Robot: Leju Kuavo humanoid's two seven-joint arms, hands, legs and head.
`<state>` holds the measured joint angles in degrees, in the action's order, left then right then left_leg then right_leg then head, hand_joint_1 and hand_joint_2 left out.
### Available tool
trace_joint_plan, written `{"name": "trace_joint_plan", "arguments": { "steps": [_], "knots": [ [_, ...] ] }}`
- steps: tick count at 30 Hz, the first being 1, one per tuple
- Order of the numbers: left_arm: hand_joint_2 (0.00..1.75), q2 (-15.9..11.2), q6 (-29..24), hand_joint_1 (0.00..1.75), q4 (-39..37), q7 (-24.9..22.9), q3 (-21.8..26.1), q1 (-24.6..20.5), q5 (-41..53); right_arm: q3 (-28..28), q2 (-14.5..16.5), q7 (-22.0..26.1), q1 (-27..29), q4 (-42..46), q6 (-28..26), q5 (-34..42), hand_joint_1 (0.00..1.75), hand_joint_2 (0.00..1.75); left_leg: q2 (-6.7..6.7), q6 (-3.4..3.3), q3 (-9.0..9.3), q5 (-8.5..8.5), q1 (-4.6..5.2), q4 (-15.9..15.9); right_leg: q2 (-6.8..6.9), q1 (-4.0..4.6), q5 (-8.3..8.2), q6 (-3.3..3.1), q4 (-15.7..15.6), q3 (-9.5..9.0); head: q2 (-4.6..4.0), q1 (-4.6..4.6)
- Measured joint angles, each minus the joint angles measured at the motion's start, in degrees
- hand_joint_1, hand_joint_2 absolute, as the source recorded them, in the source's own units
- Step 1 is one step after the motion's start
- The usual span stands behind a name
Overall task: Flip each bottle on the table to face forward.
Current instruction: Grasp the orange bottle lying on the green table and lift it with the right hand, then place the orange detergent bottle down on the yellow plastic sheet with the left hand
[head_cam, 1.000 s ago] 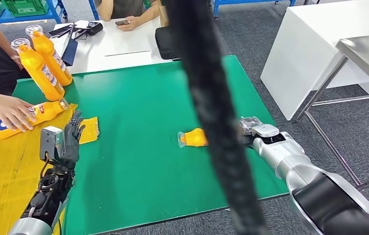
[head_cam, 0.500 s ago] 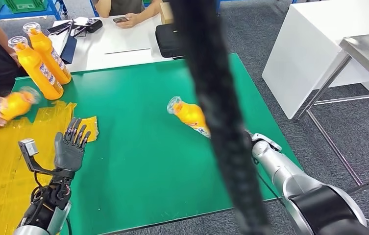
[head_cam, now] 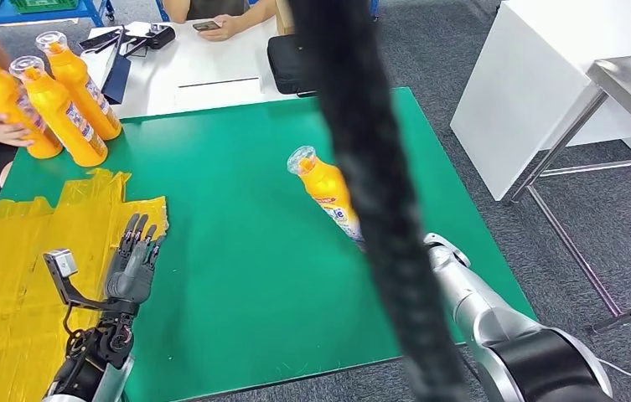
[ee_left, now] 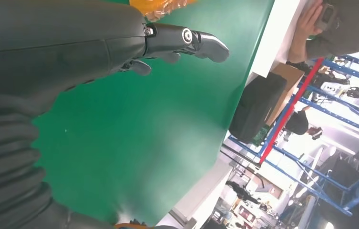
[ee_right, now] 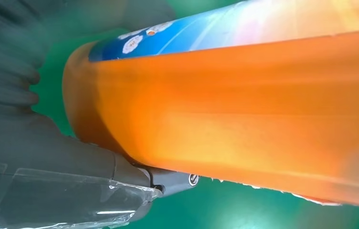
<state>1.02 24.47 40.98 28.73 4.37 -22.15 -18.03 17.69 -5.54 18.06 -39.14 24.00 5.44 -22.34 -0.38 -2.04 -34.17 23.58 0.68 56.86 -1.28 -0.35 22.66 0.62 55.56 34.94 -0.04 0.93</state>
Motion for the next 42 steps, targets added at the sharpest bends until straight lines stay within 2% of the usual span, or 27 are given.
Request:
{"name": "trace_joint_plan", "arguments": {
  "steps": [6,9,13,17,21,27,32,42],
  "knots": [
    [1.75,1.7,-5.07,0.0,1.24,2.03,-1.06,0.55,5.06,-0.72,3.87,-1.03,-0.29,-0.02,-1.38,0.79,1.75,1.75,0.02,0.0,-0.1,-0.01,0.0,0.0,0.01,0.01,0.0,0.0,0.01,0.11,0.0,0.0],
    [1.75,3.66,-9.16,0.0,2.62,3.39,-2.89,0.68,8.96,-0.78,7.57,-2.54,-1.41,-0.06,-2.32,0.6,1.75,1.75,0.03,0.01,-0.18,-0.04,-0.01,0.0,0.0,0.01,0.0,0.0,0.02,0.2,0.0,0.0],
    [1.75,6.39,-13.34,0.0,3.98,4.09,-5.66,0.15,12.07,-0.61,14.04,-5.05,-3.53,-0.26,-3.1,-0.48,1.75,1.75,0.06,0.04,-0.2,-0.07,-0.03,0.0,-0.01,0.03,-0.01,0.0,0.03,0.25,0.0,0.0],
    [1.75,7.58,-14.67,0.0,4.33,4.32,-7.02,-0.65,12.62,0.28,19.75,-6.05,-4.85,-0.38,-3.17,-1.24,1.75,1.75,0.05,0.05,-0.21,-0.07,-0.05,0.0,-0.01,0.06,0.0,-0.01,0.03,0.28,0.0,0.0],
    [1.75,8.02,-15.01,0.0,4.33,5.31,-7.69,-1.13,12.69,2.07,23.3,-6.89,-5.55,-0.48,-2.52,-0.61,1.75,1.75,0.02,0.05,-0.26,-0.07,-0.05,0.0,0.0,0.08,0.0,-0.01,0.03,0.32,0.0,-0.01],
    [1.75,8.27,-14.42,0.0,4.33,5.95,-7.73,-1.19,12.49,6.5,25.27,-8.03,-5.82,-0.5,-2.34,3.0,1.75,1.75,-0.04,0.04,-0.3,-0.08,0.0,0.0,0.01,0.06,0.0,-0.01,0.03,0.32,0.0,-0.02],
    [1.75,8.42,-10.89,0.0,4.33,5.91,-7.73,-1.19,11.01,10.1,25.54,-8.44,-5.99,-0.91,-2.98,5.54,1.75,1.75,-0.06,0.03,-0.3,-0.08,0.02,0.01,0.02,0.02,0.0,-0.01,0.02,0.32,0.0,-0.01],
    [1.75,9.03,-7.22,0.0,6.25,4.75,-9.16,-0.74,9.5,11.19,24.98,-9.1,-6.24,-2.89,-4.26,5.63,1.75,1.75,-0.06,0.03,-0.31,-0.08,0.01,0.01,0.02,0.02,0.0,-0.01,0.03,0.32,0.0,-0.02]
  ]
}}
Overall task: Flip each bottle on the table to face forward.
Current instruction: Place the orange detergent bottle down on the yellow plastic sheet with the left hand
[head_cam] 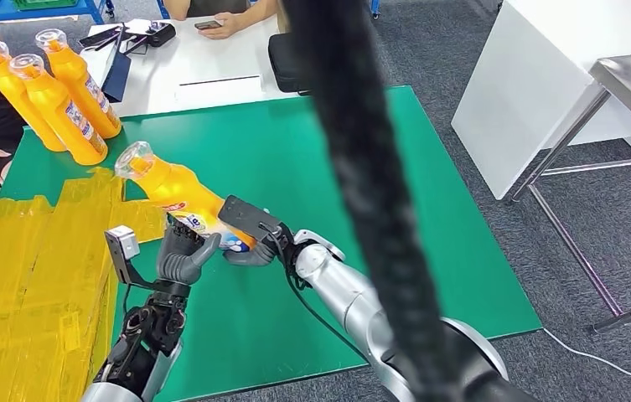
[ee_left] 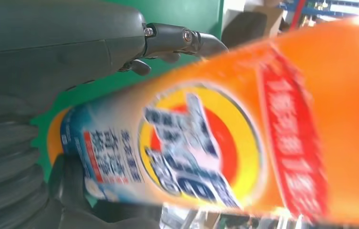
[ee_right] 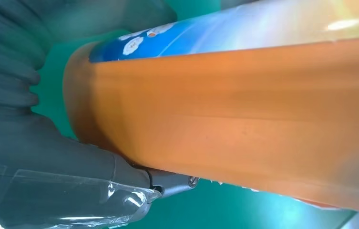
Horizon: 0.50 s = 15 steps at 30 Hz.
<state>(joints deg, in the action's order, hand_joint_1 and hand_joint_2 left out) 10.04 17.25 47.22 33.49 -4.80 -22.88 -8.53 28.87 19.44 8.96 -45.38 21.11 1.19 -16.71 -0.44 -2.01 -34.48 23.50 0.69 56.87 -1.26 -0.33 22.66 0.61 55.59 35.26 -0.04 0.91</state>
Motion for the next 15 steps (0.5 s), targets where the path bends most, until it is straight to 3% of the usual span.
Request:
{"name": "trace_joint_plan", "arguments": {
  "steps": [15],
  "knots": [
    [1.75,0.4,0.31,0.0,4.16,-1.73,-2.0,2.42,-0.53,-0.02,-0.52,-1.61,-0.96,-1.37,-0.2,-1.19,1.75,1.75,0.01,0.0,0.0,0.0,0.0,0.0,0.0,0.0,0.0,0.0,0.0,0.01,0.0,0.01]
  ]
}}
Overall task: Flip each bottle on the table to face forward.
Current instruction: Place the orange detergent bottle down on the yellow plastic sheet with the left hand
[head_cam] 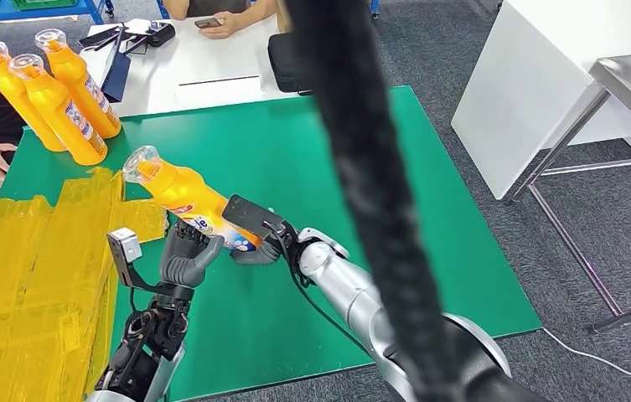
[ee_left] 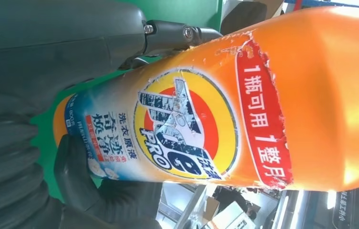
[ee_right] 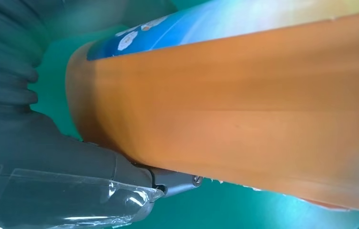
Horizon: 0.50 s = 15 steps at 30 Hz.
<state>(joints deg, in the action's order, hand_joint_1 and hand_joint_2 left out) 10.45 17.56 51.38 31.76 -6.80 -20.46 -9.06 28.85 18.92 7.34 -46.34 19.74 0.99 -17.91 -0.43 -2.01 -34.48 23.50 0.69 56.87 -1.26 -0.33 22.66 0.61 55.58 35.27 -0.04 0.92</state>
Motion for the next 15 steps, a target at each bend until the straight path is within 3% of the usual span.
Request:
{"name": "trace_joint_plan", "arguments": {
  "steps": [6,15],
  "knots": [
    [1.75,0.06,-0.95,0.0,0.85,-0.36,-0.95,0.46,-0.1,0.85,0.47,-1.9,-0.35,0.38,0.99,0.44,1.75,1.75,0.0,0.0,-0.01,0.0,0.0,0.0,0.0,0.0,0.0,0.0,0.0,0.0,0.0,0.01],
    [1.75,0.07,-2.22,0.0,0.86,-0.31,-1.53,0.43,-0.58,10.41,0.8,-4.77,-0.44,2.5,0.31,8.46,1.75,1.75,0.0,0.0,0.0,0.0,-0.01,0.0,0.0,0.01,0.0,0.0,0.0,0.0,0.0,0.01]
  ]
}}
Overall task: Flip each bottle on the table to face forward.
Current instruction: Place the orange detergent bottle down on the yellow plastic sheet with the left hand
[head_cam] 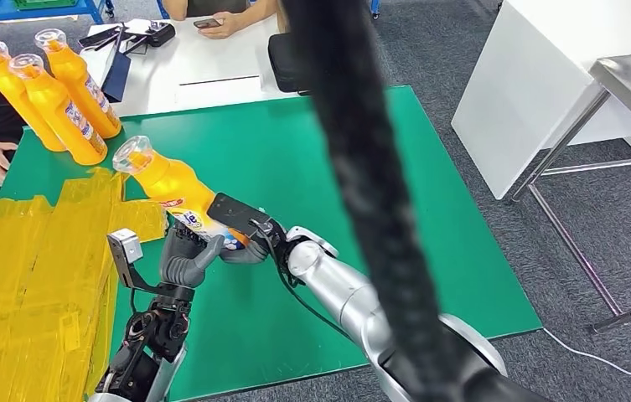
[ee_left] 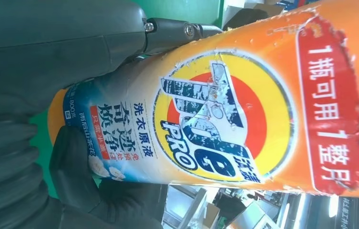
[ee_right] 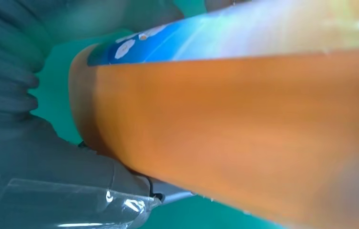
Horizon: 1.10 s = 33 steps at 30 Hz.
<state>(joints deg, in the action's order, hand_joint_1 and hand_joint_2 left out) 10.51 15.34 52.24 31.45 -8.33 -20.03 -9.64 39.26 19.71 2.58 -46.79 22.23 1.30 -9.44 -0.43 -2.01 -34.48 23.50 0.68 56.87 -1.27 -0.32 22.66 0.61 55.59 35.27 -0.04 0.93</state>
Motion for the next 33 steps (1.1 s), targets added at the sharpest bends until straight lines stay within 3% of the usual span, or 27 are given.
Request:
{"name": "trace_joint_plan", "arguments": {
  "steps": [6,13,16,23,27,28,31,32,33],
  "knots": [
    [1.75,0.0,-1.8,0.0,0.0,0.36,-0.09,0.02,0.35,3.7,0.02,-0.17,-0.05,0.12,0.17,3.52,1.75,1.75,0.0,0.0,-0.01,0.0,0.0,0.0,0.0,0.0,0.0,0.0,0.0,0.0,0.0,-0.01],
    [1.75,-0.09,-11.61,0.0,1.26,1.77,0.02,1.58,4.77,16.05,0.07,-1.13,1.44,1.51,-0.98,11.67,1.75,1.75,0.03,0.0,-0.02,0.01,0.0,0.0,0.0,0.0,0.0,0.0,0.0,0.04,0.0,0.0],
    [1.75,-0.21,-12.32,0.0,2.12,1.82,0.39,2.63,5.15,19.61,-0.02,-1.45,1.47,1.94,-1.29,13.13,1.75,1.75,0.04,0.01,-0.03,0.01,0.0,0.0,0.0,0.0,0.01,0.0,0.0,0.06,0.0,0.0],
    [1.75,-0.28,-12.27,0.0,2.56,1.66,0.61,3.11,5.42,21.76,-0.09,-1.67,1.43,2.09,-1.5,14.36,1.75,1.75,0.03,0.01,-0.04,0.01,0.0,-0.01,0.0,0.0,0.01,0.0,-0.01,0.06,0.0,-0.01],
    [1.75,-0.37,-12.23,0.0,3.32,1.39,0.96,4.65,5.51,26.62,-0.3,-2.04,1.38,2.25,-1.69,15.6,1.75,1.75,0.03,0.01,-0.04,0.01,0.01,0.0,0.0,-0.01,0.0,0.0,-0.01,0.06,0.0,-0.01],
    [1.75,-0.37,-12.25,0.09,3.42,1.37,1.03,4.86,5.5,27.32,-0.31,-2.13,1.38,2.28,-1.71,15.65,1.75,1.75,0.03,0.01,-0.04,0.01,0.01,0.0,0.0,-0.01,0.0,0.0,-0.01,0.06,0.0,-0.01],
    [1.75,-0.37,-12.28,1.4,3.68,1.15,1.39,5.13,5.36,28.56,-0.32,-2.55,1.31,2.53,-1.84,15.82,1.75,1.75,0.04,0.01,-0.04,0.01,0.01,0.0,0.0,-0.01,0.0,0.0,-0.01,0.06,0.0,-0.01],
    [1.75,-0.37,-12.22,1.75,3.78,0.97,1.54,5.23,5.17,28.91,-0.33,-2.71,1.29,2.6,-1.94,15.93,1.75,1.75,0.04,0.01,-0.04,0.01,0.01,0.0,0.0,-0.01,0.0,0.0,-0.01,0.07,0.0,-0.01],
    [1.75,-0.37,-12.11,1.75,3.89,0.79,1.67,5.35,4.91,29.25,-0.33,-2.85,1.28,2.65,-2.04,16.05,1.75,1.75,0.05,0.01,-0.04,0.01,0.0,0.0,-0.01,0.0,0.0,0.0,-0.01,0.07,0.0,0.0]
  ]
}}
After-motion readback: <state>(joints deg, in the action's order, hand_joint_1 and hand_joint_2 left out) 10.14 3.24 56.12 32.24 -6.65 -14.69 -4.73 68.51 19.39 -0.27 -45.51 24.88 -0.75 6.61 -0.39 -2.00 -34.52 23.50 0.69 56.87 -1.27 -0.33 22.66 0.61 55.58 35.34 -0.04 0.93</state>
